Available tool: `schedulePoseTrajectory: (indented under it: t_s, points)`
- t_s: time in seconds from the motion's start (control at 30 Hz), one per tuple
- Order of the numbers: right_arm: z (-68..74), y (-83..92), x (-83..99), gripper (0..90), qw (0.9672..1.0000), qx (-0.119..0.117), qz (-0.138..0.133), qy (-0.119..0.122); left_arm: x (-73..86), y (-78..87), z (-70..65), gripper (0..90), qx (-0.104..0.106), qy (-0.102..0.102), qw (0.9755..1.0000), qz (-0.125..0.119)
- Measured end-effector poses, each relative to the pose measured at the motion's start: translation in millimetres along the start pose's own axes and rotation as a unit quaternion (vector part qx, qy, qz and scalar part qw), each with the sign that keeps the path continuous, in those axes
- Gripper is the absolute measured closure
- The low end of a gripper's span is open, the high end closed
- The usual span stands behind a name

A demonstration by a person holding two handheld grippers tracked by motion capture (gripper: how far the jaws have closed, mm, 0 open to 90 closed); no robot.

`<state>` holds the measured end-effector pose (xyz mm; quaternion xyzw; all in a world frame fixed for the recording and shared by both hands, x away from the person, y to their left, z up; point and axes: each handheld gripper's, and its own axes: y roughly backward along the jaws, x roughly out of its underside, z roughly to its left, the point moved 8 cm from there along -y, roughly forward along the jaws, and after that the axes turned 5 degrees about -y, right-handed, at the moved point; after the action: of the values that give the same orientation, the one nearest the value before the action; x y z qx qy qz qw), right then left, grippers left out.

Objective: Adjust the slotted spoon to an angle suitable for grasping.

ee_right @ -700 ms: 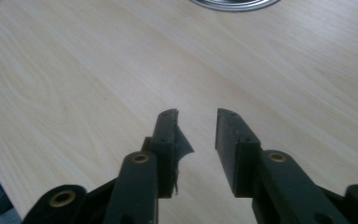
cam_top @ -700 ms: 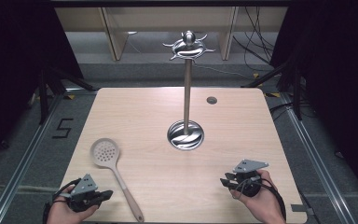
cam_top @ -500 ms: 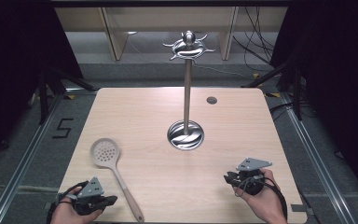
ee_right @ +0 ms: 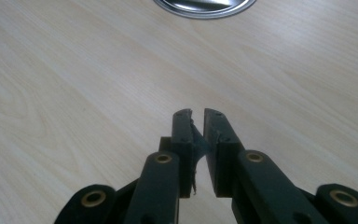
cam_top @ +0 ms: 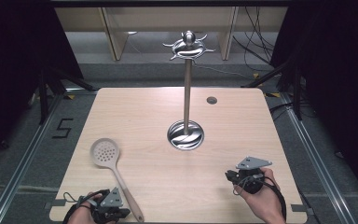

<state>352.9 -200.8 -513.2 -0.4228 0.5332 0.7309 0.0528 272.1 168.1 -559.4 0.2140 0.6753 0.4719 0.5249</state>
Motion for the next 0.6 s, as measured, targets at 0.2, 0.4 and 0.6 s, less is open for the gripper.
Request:
schedulePoseTrajectory:
  t_s: [0.2,0.4,0.6]
  points:
    - [-0.8,-0.1,2.5,82.6,0.9998,-0.005,0.007,-0.018,-1.2,-5.5,-2.5,89.5,0.007,0.004,0.9999,0.011]
    - [-1.9,-1.3,2.1,81.6,0.9999,-0.002,0.003,-0.014,-11.2,-10.6,-0.2,89.4,0.006,-0.004,0.9999,0.011]
    - [-1.2,0.2,4.0,81.1,0.9997,-0.002,0.006,-0.022,-22.1,-16.7,2.0,89.5,0.006,-0.002,0.9999,0.011]
